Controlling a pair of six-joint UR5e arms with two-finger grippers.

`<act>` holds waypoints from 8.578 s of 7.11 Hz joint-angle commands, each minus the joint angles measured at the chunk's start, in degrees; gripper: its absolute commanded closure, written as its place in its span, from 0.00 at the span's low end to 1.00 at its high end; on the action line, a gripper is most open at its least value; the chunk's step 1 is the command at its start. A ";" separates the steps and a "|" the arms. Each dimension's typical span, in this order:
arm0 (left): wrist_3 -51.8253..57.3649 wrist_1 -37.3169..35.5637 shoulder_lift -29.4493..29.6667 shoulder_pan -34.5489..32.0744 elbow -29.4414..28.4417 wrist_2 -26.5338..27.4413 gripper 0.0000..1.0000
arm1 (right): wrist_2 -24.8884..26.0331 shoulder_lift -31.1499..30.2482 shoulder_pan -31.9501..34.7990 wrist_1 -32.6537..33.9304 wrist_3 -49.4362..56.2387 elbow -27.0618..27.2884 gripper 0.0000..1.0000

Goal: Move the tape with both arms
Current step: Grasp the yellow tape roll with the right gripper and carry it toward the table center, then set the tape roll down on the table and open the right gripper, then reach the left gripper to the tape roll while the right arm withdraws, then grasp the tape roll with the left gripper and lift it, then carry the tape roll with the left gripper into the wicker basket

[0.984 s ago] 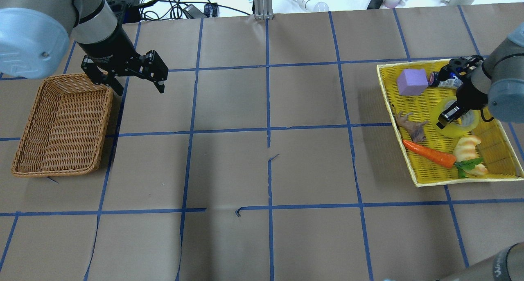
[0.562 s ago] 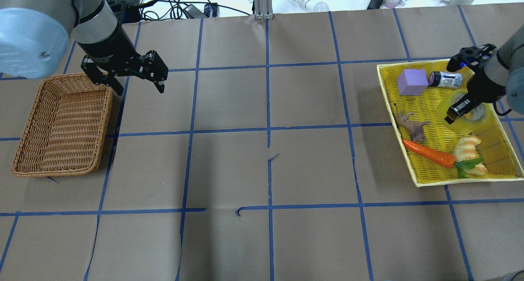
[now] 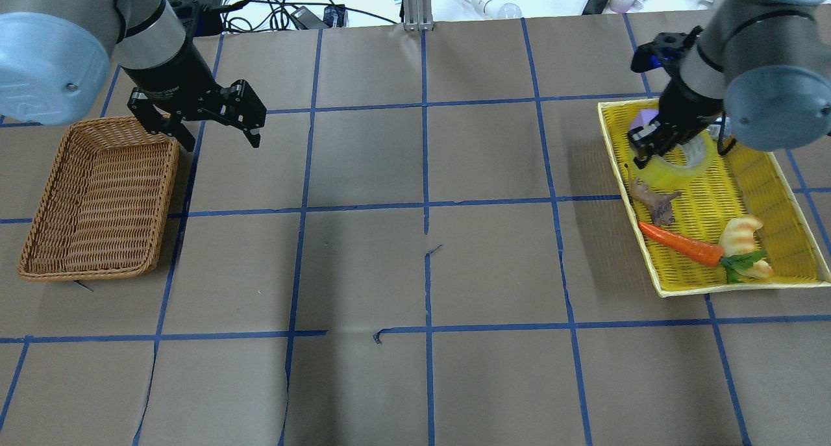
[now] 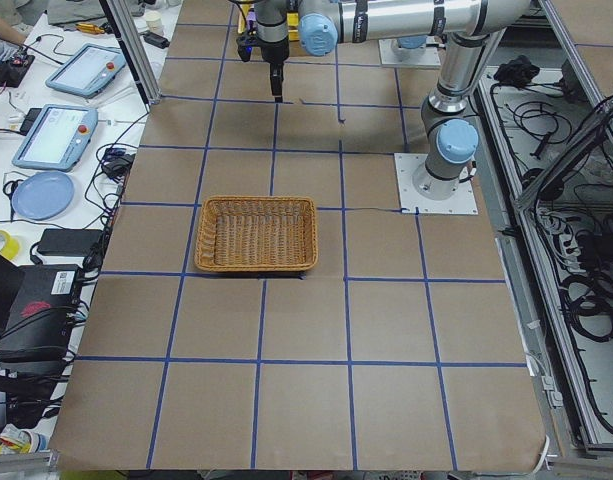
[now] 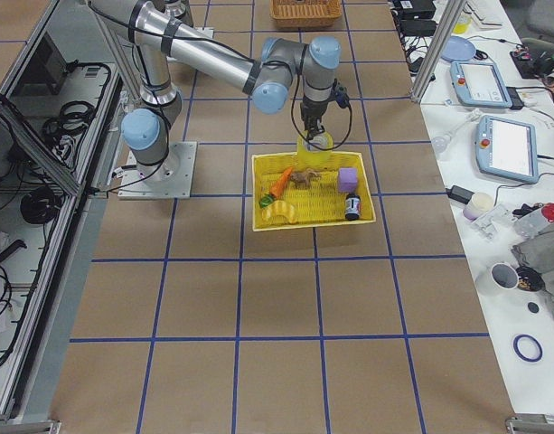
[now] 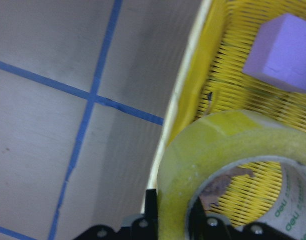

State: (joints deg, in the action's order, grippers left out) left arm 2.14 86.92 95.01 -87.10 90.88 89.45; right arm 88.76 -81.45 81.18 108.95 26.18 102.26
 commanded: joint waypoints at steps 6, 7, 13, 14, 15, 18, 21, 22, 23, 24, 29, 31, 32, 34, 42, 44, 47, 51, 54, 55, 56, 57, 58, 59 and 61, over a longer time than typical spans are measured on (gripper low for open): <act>-0.03 0.00 0.09 0.00 0.00 -0.24 0.00 | -8.20 9.89 33.32 9.35 -45.32 -0.57 1.00; -0.03 0.00 0.18 0.00 0.00 -0.24 0.00 | -9.21 11.38 35.60 11.26 -46.38 -0.83 1.00; -0.03 -0.09 0.79 0.00 -0.18 -0.15 0.00 | -10.62 16.67 38.79 19.98 -49.65 -1.01 1.00; -0.03 0.00 0.79 0.00 -0.18 -0.15 0.00 | -12.37 16.59 38.79 20.07 -49.56 -1.10 0.82; -0.03 -0.09 0.79 0.00 -0.18 -0.15 0.00 | -12.56 16.58 38.79 20.07 -49.73 -1.10 0.49; -0.03 -0.09 0.79 0.00 -0.26 -0.33 0.00 | -11.95 14.05 37.83 19.65 -50.70 -4.94 0.00; -3.79 0.26 0.09 -2.54 -0.26 -1.73 0.00 | -4.59 9.31 28.46 5.20 -46.95 -5.93 0.00; -4.25 0.26 0.26 -3.07 -0.26 -1.82 0.00 | -4.04 7.29 23.98 3.04 -42.57 -6.11 0.00; -4.95 0.35 0.18 -3.69 -0.09 -1.91 0.00 | -1.43 4.83 18.10 -0.81 -42.01 -6.37 0.00; -6.87 0.44 0.52 -5.34 0.35 -4.87 0.00 | -1.22 2.89 11.52 -5.72 -36.78 -7.07 0.00; -15.33 -22.98 1.76 -14.15 21.75 -9.47 0.00 | 3.34 -2.40 6.44 -15.96 -31.28 -9.54 0.00; -14.62 -25.13 2.28 -14.24 25.57 -9.30 0.00 | 3.52 -3.62 6.44 -17.54 -31.28 -9.63 0.00; -14.62 -25.31 3.24 -14.15 25.58 -9.12 0.00 | 3.35 -3.63 6.53 -17.55 -31.28 -9.45 0.00; -14.62 -29.07 6.75 -14.15 25.40 -9.03 0.00 | 3.78 -3.54 6.53 -17.37 -31.19 -9.27 0.00; -14.89 -36.40 13.89 -13.89 24.96 -5.96 1.00 | 3.53 -3.63 6.53 -17.28 -31.37 -8.66 0.00; -13.66 -31.40 10.92 -11.70 21.91 -5.87 1.00 | 3.96 -3.72 6.53 -17.02 -31.10 -8.66 0.00; 7.61 -15.26 7.39 3.80 10.68 -0.51 1.00 | 3.96 -3.72 6.53 -16.93 -31.19 -8.66 0.00; 31.56 -18.15 7.73 23.60 6.94 5.91 1.00 | 3.96 -3.81 6.62 -16.76 -31.10 -8.92 0.00; 40.31 -26.70 11.06 30.75 7.73 5.47 1.00 | 3.70 -3.81 6.62 -16.75 -30.84 -8.83 0.00; 40.31 -29.76 12.55 31.11 8.17 5.47 1.00 | 3.70 -3.81 6.62 -16.75 -30.93 -8.83 0.00; 40.31 -29.79 14.22 31.20 8.35 5.56 1.00 | 3.61 -3.89 6.62 -16.75 -30.93 -8.75 0.00; 40.22 -29.80 16.15 31.20 9.31 5.47 1.00 | 3.61 -3.89 6.62 -16.75 -30.93 -8.83 0.00; 40.31 -29.88 17.56 31.20 11.93 5.82 1.00 | 3.70 -3.89 6.62 -16.75 -31.01 -8.83 0.00; 40.31 -30.32 18.45 31.29 13.61 5.91 1.00 | 3.52 -3.89 6.62 -16.75 -31.10 -8.75 0.00; 40.66 -30.41 18.90 31.64 12.84 6.08 1.00 | 3.17 -3.89 6.62 -16.75 -31.37 -8.75 0.00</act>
State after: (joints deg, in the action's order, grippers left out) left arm 42.61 56.64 113.59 -55.71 103.91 95.41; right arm 92.10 -85.34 87.80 92.20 -5.09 93.51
